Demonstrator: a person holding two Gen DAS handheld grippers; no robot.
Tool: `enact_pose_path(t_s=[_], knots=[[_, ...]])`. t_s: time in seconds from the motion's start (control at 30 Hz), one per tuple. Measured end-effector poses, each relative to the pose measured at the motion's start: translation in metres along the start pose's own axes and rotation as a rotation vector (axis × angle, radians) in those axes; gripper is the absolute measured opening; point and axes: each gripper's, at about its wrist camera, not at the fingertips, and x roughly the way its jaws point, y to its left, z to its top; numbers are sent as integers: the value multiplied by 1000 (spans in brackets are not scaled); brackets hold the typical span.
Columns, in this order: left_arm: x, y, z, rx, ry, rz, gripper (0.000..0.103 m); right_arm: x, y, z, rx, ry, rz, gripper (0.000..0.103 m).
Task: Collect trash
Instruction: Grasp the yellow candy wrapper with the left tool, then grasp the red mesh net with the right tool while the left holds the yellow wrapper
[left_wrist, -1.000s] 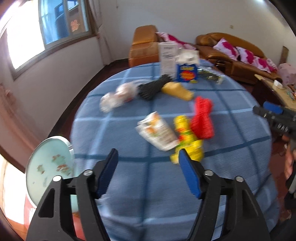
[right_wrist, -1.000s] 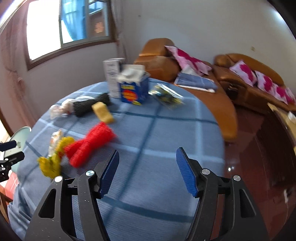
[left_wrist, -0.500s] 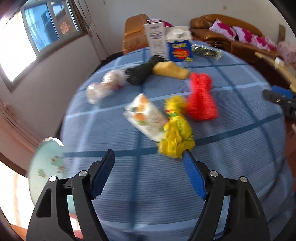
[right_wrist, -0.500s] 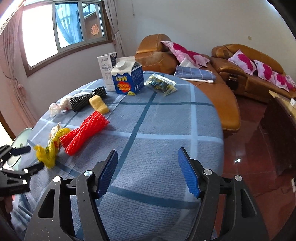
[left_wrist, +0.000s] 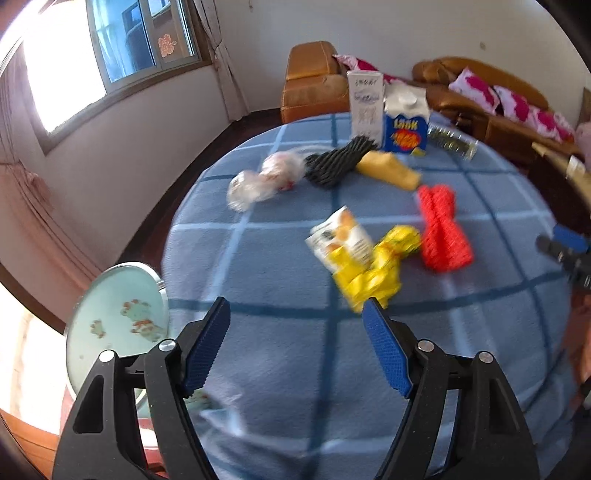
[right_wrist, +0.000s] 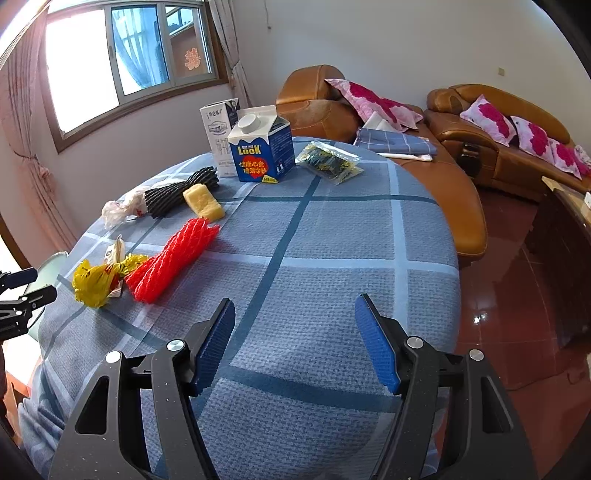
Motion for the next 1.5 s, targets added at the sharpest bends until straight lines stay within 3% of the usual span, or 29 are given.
enact_pose_path(t_s=[0.23, 0.3, 0.37, 0.4, 0.43, 0.6, 0.73, 0.97, 1.1, 1.27, 1.4, 1.5], knots=[[33, -23, 13, -46, 66, -102, 44, 0, 0, -1, 5, -6, -2, 67], [37, -33, 4, -28, 86, -125, 43, -1, -1, -1, 5, -9, -2, 67], [36, -41, -2, -4, 75, -155, 30, 0, -1, -2, 8, -7, 2, 67], [35, -43, -2, -1, 72, -170, 17, 0, -1, -2, 8, -5, 4, 67], [34, -43, -1, 1, 73, -182, 16, 1, 0, -3, 6, -1, 8, 67], [15, -41, 6, 80, 32, -177, 14, 5, 7, 3, -23, 3, 16, 67], [-11, -28, 12, 145, -40, -115, 14, 8, 21, 29, -68, -30, 40, 67], [-21, 24, 10, 104, -53, -7, 14, 47, 66, 76, -182, -22, 79, 66], [-16, 52, -2, 62, -26, 21, 14, 53, 82, 72, -183, 49, 135, 67], [0, 72, -15, 21, 20, 19, 14, 65, 107, 33, -270, 184, 172, 67], [3, 81, -18, 13, 17, 20, 14, 65, 99, 21, -346, 195, 46, 67], [4, 85, -19, 8, 13, 16, 14, 60, 65, 38, -330, 140, -134, 67]])
